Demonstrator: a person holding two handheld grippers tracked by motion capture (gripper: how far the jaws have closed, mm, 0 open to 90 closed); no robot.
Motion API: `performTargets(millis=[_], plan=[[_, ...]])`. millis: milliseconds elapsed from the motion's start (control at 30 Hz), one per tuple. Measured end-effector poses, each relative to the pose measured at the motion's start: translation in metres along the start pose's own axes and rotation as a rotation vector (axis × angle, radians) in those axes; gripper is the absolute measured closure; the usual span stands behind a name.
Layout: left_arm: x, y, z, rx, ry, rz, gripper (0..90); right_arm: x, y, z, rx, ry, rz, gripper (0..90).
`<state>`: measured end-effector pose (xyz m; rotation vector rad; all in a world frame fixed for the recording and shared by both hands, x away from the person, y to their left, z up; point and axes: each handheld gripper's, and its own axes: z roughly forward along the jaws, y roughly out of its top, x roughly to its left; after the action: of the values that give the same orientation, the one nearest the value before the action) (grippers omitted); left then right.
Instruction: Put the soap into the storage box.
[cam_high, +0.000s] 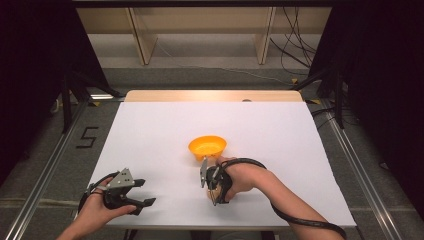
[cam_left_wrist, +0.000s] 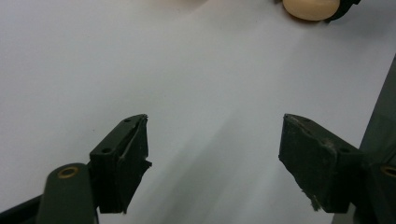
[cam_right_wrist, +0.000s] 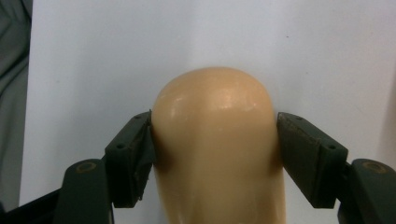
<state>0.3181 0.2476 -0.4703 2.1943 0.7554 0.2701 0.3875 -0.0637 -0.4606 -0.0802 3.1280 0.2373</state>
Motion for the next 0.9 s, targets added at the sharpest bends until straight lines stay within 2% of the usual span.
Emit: performTargets(millis=[33,67,100,133,167,200,267,300,333,367,400,433,467,533,567,667,733,800,833,900], plan=[[0.0001,0.0001,0.0002,-0.002,-0.002,0.004,23.8,0.0002,-0.0003,0.0001,-0.002,0.004,0.022,32.0],[-0.0014,-0.0002,0.001,-0.014,-0.001,-0.018,23.8,-0.0012,-0.0001,-0.0003,-0.001,-0.004,0.028,32.1],[0.0002,0.0001,0.0001,0.0,-0.003,0.004,23.8,-0.0042,-0.0003,-0.0001,-0.004,-0.015,0.001,32.3],[0.0005,0.0002,0.0,0.0,0.001,0.007,23.8,-0.0055,0.0004,0.0014,-0.038,-0.013,0.004,32.4],[0.0005,0.0002,-0.0001,0.0,0.001,0.007,23.8,-0.0046,0.0008,0.0013,-0.035,-0.009,0.035,32.5],[-0.0006,-0.0002,0.0002,-0.001,0.0,-0.015,23.8,-0.0059,0.0011,0.0015,-0.045,0.001,0.03,32.6],[-0.0007,-0.0003,0.0002,-0.001,0.001,-0.018,23.8,-0.0059,0.0013,0.0012,-0.04,0.001,0.048,32.7],[-0.0005,-0.0004,0.0002,0.0,0.001,-0.018,23.8,-0.0066,0.0015,-0.0001,0.001,-0.006,0.067,32.8],[-0.0006,-0.0004,0.0002,-0.001,0.001,-0.019,23.8,-0.007,0.0027,0.0013,-0.027,-0.006,0.056,32.7],[-0.0006,-0.0004,0.0002,-0.001,0.0,-0.018,23.8,-0.0035,0.0032,0.001,-0.017,0.009,0.097,32.7],[-0.0006,-0.0004,0.0002,-0.001,0.0,-0.018,23.9,-0.0035,0.0032,0.001,-0.017,0.009,0.097,32.7],[-0.0007,-0.0004,0.0002,0.0,0.0,-0.017,23.9,-0.0064,0.0039,0.0015,-0.024,0.005,0.05,32.6],[-0.0003,-0.0001,0.0003,-0.007,-0.001,0.0,23.9,-0.0048,0.0042,-0.0008,0.046,0.007,0.053,32.6],[-0.0003,-0.0001,0.0002,-0.007,-0.002,0.002,23.9,-0.0039,0.0044,0.0001,0.039,0.013,0.051,32.5],[-0.0002,0.0,0.0002,-0.007,-0.007,0.001,23.8,-0.0054,0.0046,-0.0002,0.053,0.011,-0.004,32.2],[-0.0006,-0.0001,0.0004,-0.008,-0.004,0.002,23.9,-0.0065,0.0035,0.0005,0.07,0.014,-0.028,30.7],[-0.0011,-0.0001,0.0007,-0.013,-0.009,-0.003,23.8,-0.0054,0.0035,0.0001,0.081,0.017,-0.016,30.2],[-0.0007,0.0,0.0007,-0.007,-0.004,0.004,23.9,-0.006,0.0023,0.0006,0.081,0.017,-0.028,29.1],[-0.0015,-0.0003,0.0005,0.001,-0.004,-0.008,23.9,-0.0047,0.002,0.0,0.09,0.017,-0.01,29.0],[-0.0013,-0.0002,0.0003,0.008,-0.001,-0.001,23.9,-0.0045,0.0017,0.0002,0.088,0.013,-0.008,29.6]])
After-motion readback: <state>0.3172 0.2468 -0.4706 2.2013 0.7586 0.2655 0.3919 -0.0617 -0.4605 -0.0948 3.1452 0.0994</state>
